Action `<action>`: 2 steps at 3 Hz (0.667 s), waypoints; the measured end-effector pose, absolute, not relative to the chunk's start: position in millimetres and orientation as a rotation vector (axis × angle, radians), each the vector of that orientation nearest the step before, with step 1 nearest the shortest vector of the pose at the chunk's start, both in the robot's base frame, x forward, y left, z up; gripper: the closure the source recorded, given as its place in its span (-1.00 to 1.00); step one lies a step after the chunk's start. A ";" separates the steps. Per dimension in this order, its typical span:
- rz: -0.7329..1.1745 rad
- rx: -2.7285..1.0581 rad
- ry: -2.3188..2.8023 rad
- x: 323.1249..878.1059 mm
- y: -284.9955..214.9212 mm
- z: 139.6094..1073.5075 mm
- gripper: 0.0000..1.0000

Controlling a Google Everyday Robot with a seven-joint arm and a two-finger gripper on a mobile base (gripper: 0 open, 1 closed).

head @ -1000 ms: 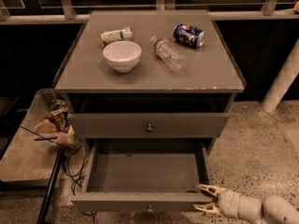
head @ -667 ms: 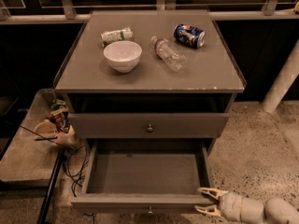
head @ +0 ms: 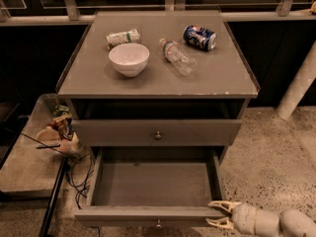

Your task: Open middle drawer

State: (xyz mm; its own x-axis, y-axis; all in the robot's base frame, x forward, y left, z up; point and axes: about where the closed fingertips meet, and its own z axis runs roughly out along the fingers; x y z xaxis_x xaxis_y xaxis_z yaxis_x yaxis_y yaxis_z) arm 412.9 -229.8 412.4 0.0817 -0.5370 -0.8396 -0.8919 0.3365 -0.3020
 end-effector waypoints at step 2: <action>0.373 -1.322 1.575 391.2 -233.8 422.4 1.00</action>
Offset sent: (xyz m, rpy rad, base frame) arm -0.4647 -0.1258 -0.0440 0.0048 0.0533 -0.4764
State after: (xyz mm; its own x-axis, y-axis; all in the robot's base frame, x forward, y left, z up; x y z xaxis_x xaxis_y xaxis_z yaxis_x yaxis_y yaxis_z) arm 391.2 -233.8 422.4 0.1030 -0.5581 -0.8233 -0.8683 0.3533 -0.3481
